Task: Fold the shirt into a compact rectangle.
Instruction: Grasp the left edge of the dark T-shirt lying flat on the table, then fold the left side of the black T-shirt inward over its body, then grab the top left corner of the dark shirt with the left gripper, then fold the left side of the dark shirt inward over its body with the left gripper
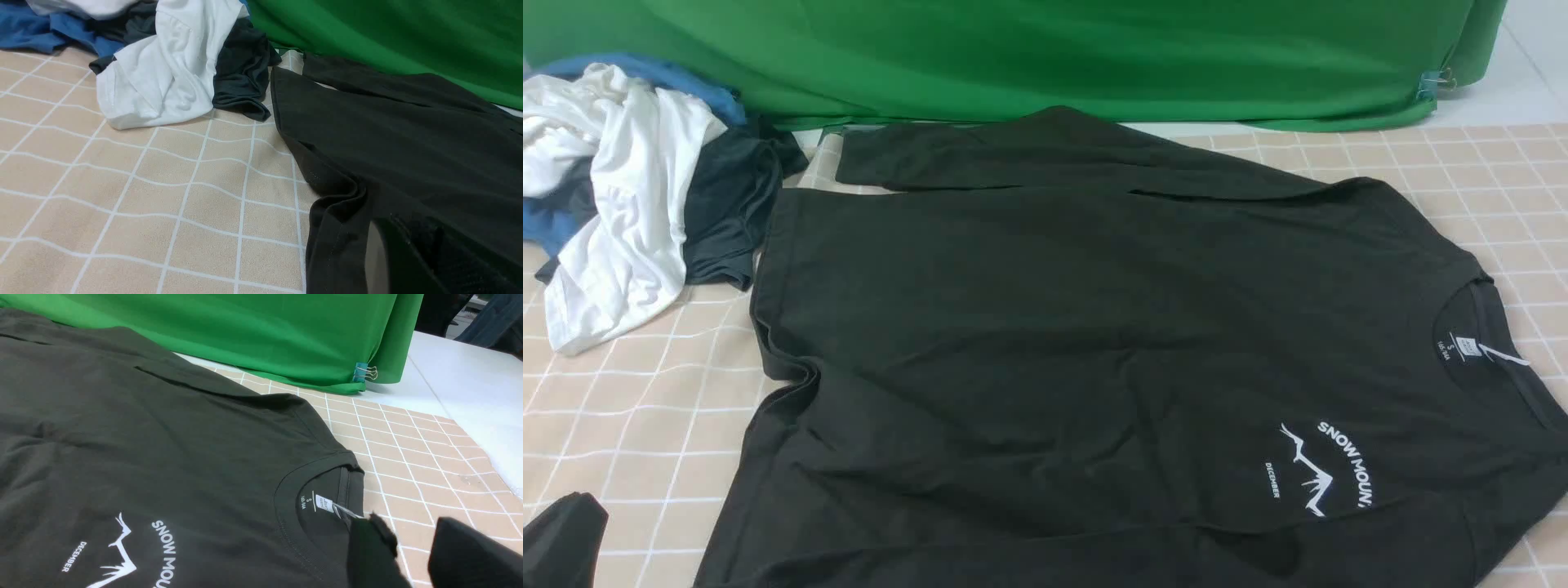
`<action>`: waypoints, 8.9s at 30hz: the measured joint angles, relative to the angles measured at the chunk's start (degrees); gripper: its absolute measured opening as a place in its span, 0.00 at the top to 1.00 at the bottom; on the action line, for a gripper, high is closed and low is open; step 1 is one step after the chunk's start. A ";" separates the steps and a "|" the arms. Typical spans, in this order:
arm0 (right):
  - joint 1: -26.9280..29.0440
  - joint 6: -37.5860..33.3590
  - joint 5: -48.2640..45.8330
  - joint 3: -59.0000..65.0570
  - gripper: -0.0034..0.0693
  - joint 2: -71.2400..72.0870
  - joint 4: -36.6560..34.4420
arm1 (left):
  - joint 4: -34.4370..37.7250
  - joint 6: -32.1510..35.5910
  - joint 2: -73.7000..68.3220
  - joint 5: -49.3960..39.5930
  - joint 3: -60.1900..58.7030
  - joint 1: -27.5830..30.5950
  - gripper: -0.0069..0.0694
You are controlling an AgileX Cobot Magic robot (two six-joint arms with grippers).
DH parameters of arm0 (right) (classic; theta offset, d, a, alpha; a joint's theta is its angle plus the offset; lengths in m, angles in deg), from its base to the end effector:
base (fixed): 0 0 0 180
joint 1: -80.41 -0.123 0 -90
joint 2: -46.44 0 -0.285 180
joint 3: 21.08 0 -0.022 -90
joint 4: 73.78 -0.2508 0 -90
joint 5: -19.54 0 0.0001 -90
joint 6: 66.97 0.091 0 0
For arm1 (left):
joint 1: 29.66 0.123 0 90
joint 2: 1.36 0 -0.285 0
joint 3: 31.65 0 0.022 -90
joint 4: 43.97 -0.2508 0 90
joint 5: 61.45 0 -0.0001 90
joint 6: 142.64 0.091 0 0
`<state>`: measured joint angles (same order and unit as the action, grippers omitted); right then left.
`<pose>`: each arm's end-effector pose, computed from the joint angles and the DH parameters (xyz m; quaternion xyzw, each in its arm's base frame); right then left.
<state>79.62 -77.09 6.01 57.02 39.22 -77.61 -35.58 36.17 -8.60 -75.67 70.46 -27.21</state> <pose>0.0553 0.0022 0.1872 -0.0527 0.7576 -0.0259 0.6501 0.0551 -0.0009 0.1875 -0.0666 0.7586 -0.0525 0.6460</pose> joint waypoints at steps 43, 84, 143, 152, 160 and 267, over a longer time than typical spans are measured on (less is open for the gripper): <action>0.00 0.00 0.34 0.00 0.62 0.00 0.00 | 26.50 -11.15 -0.11 22.83 0.00 0.00 0.86; -8.71 -3.74 -29.56 -46.57 0.91 -45.03 -16.62 | -1.23 -14.18 -63.92 -45.98 37.94 -13.52 0.91; -14.90 -7.14 -18.23 -41.64 0.91 -48.36 -19.29 | -8.40 -10.97 -74.71 -52.33 66.64 -13.84 0.89; -14.90 -7.09 -18.05 -41.64 0.90 -48.36 -19.41 | -14.14 -12.22 -88.67 -52.42 84.11 -13.84 0.89; -14.90 -6.84 -18.05 -41.64 0.90 -48.36 -19.41 | -18.95 -12.32 -99.35 -54.69 94.48 -13.84 0.89; -14.93 -7.49 -21.02 -41.64 0.89 -48.36 -19.74 | 4.73 -0.37 -114.90 -55.30 130.56 -8.06 0.89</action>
<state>64.69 -84.58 -15.01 15.38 -9.14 -97.35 -30.85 35.80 -123.50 -130.97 201.01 -35.27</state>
